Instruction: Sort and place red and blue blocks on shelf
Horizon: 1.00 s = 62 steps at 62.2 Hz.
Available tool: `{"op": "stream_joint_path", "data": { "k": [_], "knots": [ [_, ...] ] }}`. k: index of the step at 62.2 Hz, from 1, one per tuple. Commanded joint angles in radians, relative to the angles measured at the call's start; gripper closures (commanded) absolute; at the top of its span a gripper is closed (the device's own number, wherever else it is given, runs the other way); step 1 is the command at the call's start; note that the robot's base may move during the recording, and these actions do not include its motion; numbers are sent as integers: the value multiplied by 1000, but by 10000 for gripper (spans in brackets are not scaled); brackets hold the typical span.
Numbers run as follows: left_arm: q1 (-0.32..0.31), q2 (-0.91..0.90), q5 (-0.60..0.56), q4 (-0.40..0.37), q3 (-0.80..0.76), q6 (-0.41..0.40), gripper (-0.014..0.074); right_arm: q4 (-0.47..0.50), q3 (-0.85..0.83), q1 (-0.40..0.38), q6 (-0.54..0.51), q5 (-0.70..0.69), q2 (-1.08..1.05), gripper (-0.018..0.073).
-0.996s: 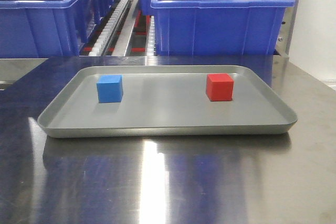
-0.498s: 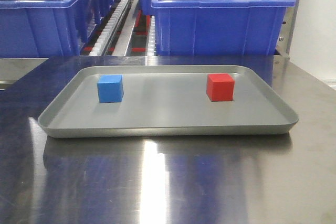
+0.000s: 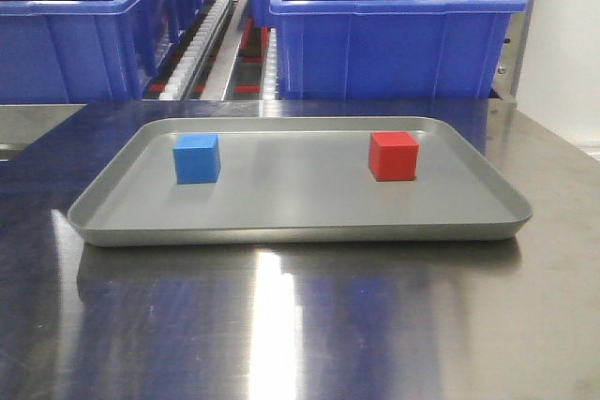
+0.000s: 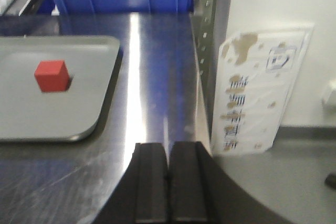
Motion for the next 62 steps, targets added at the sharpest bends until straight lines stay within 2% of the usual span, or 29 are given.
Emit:
{"op": "stream_joint_path", "data": {
  "k": [1, 6, 23, 32, 39, 44, 49, 56, 62],
  "knots": [
    [-7, -16, -88, -1, 44, -8, 471, 45, -55, 0, -30, -57, 93, 515],
    [-7, -16, -88, -1, 44, -8, 471, 78, -81, 0, -40, -60, 182, 515],
    [-7, -16, -88, -1, 44, -8, 471, 70, -288, 7, -40, -36, 571, 515],
    [-7, -16, -88, -1, 44, -8, 471, 11, -407, 96, -29, -12, 767, 515],
    [-7, -16, -88, -1, 44, -8, 471, -14, -491, 174, 58, -2, 927, 487],
    [-7, -16, -88, -1, 44, -8, 471, -65, -562, 226, 137, 22, 1032, 403],
    [-7, -16, -88, -1, 44, -8, 471, -126, -631, 270, 210, 61, 1141, 251],
    [-7, -16, -88, -1, 44, -8, 471, -158, -742, 326, 332, 113, 1259, 32],
    [-7, -16, -88, -1, 44, -8, 471, -165, -854, 370, 386, 193, 1358, -64]
  ]
}}
